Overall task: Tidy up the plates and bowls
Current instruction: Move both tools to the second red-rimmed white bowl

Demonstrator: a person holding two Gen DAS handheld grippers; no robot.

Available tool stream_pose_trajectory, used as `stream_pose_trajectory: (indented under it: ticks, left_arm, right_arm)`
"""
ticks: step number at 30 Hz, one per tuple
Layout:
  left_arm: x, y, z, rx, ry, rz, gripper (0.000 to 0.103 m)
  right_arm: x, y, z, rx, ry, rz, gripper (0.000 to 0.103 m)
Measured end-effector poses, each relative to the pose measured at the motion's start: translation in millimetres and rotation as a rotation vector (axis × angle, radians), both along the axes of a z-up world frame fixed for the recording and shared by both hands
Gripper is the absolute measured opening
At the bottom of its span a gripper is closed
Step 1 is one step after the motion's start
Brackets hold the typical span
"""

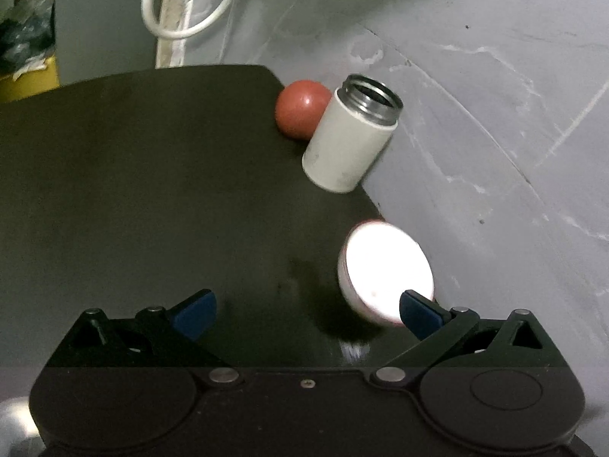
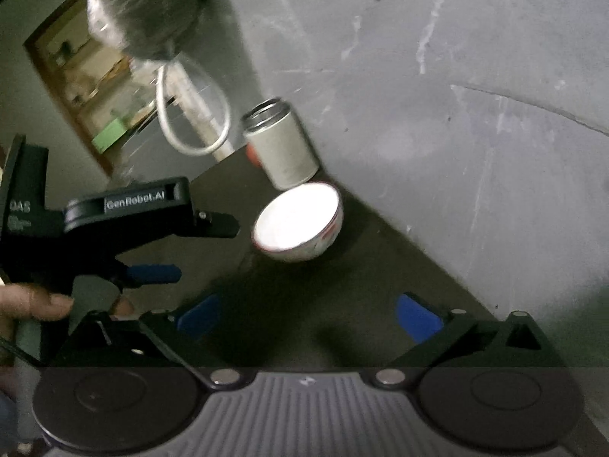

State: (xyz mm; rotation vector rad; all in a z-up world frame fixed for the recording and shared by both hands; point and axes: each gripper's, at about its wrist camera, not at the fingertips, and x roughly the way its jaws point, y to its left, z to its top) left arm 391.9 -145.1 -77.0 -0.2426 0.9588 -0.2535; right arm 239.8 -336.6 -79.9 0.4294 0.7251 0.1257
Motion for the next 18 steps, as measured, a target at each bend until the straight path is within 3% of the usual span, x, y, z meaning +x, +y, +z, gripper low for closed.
stream_pose_trajectory:
  ticks: [5, 9, 18]
  left_arm:
    - [24.6, -6.8, -7.9, 0.057, -0.038, -0.074, 0.102]
    - [43.6, -9.3, -16.4, 0.087, -0.007, -0.099, 0.102]
    - [54.6, -20.4, -20.1, 0.101, -0.022, -0.173, 0.102]
  right_arm:
    - [22.0, -3.8, -7.5, 0.025, 0.004, -0.112, 0.102]
    - [35.3, 2.7, -11.7, -0.032, -0.004, -0.105, 0.098]
    - [55.4, 9.4, -13.6, -0.039, 0.000, -0.125, 0.090]
